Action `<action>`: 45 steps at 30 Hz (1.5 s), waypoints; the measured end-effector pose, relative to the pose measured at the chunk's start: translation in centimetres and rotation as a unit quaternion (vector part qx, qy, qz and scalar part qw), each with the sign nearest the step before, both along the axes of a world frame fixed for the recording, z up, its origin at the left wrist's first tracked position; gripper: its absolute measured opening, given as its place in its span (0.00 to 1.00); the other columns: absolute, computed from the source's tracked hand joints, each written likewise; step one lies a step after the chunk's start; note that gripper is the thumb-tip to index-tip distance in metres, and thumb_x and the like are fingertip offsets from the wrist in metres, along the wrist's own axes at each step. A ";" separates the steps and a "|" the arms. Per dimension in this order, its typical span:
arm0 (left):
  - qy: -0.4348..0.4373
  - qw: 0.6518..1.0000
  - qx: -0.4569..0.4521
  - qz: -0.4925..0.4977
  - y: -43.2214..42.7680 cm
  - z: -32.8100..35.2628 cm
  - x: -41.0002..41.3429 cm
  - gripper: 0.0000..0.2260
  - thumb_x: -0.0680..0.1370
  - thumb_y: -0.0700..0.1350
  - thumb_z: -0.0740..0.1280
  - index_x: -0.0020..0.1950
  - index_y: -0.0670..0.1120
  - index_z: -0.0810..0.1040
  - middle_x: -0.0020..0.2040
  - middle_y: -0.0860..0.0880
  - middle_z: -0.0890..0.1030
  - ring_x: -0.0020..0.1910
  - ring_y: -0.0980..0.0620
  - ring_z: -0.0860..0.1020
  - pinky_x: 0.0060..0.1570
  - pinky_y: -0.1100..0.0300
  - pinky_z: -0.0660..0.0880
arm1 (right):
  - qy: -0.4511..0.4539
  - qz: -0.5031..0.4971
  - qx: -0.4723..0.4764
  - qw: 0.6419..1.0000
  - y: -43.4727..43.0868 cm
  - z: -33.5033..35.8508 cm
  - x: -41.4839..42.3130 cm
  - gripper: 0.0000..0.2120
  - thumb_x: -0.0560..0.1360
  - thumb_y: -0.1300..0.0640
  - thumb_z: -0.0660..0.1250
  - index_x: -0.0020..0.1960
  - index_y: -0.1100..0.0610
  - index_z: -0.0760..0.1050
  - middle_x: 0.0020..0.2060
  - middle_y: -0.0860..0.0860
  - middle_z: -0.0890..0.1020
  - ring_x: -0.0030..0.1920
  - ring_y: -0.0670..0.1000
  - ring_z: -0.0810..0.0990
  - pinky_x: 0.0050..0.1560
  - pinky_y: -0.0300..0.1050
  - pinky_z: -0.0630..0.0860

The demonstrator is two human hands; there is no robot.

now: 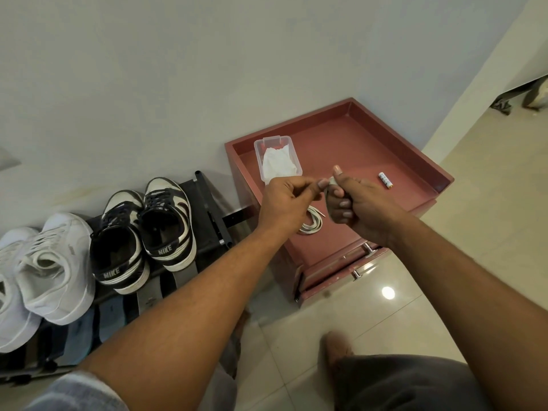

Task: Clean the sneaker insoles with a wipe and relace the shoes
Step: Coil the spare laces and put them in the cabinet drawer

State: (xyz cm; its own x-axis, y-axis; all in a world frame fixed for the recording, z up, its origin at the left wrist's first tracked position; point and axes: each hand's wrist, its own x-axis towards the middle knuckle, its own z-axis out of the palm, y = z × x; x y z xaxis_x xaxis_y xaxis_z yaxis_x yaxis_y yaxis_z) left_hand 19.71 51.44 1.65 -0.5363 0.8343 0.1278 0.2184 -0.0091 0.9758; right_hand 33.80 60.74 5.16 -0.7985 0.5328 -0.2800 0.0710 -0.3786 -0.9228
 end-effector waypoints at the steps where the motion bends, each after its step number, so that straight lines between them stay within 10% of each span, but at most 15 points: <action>1: -0.019 1.000 0.002 -0.005 0.1 -0.2 0.2 0.10 0.82 0.51 0.73 0.55 0.47 0.89 0.46 0.49 0.89 0.46 0.43 0.88 0.48 0.37 0.84 | 0.006 -0.007 -0.019 1.000 -0.1 0.2 -0.2 0.24 0.85 0.42 0.58 0.35 0.54 0.66 0.28 0.49 0.62 0.26 0.47 0.59 0.29 0.40 0.60; 7: -0.090 0.995 -0.004 -0.051 0.4 -0.2 1.2 0.16 0.87 0.53 0.64 0.63 0.45 0.86 0.50 0.46 0.89 0.52 0.37 0.87 0.57 0.33 0.82 | 0.030 -0.039 -0.099 0.994 -0.6 0.8 -0.7 0.25 0.85 0.41 0.59 0.33 0.52 0.66 0.27 0.47 0.62 0.25 0.45 0.60 0.26 0.37 0.63; 15: 0.119 0.991 -0.042 0.045 0.3 -0.3 2.2 0.15 0.87 0.53 0.63 0.46 0.49 0.84 0.33 0.52 0.83 0.32 0.51 0.82 0.36 0.46 0.81 | 0.007 -0.085 -0.082 0.993 -0.9 -0.1 -1.0 0.25 0.85 0.41 0.58 0.34 0.52 0.67 0.27 0.48 0.64 0.26 0.47 0.62 0.28 0.39 0.66; 27: 0.275 0.956 -0.052 0.088 0.1 -0.3 1.3 0.17 0.88 0.56 0.56 0.47 0.50 0.76 0.37 0.54 0.81 0.36 0.54 0.80 0.37 0.46 0.79 | -0.002 -0.132 -0.044 0.990 -2.2 0.1 -2.1 0.25 0.85 0.40 0.59 0.34 0.54 0.70 0.29 0.51 0.70 0.28 0.49 0.70 0.34 0.42 0.73; 45: 0.308 0.945 -0.027 0.109 0.2 0.3 1.6 0.14 0.89 0.49 0.58 0.45 0.49 0.74 0.36 0.54 0.77 0.34 0.52 0.75 0.34 0.46 0.76 | -0.090 -0.205 0.364 0.904 -2.9 0.8 -2.4 0.26 0.86 0.40 0.58 0.39 0.57 0.79 0.29 0.51 0.79 0.30 0.52 0.79 0.37 0.56 0.80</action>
State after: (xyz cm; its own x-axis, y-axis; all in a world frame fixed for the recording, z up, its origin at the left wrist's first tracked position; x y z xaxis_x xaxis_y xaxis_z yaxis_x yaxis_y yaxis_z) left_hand 21.32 51.60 1.97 -0.5343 0.7268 0.4316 0.7353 0.1478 0.6614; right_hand 31.43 57.83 5.92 -0.4682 0.8691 0.1593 0.2356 0.2966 -0.9255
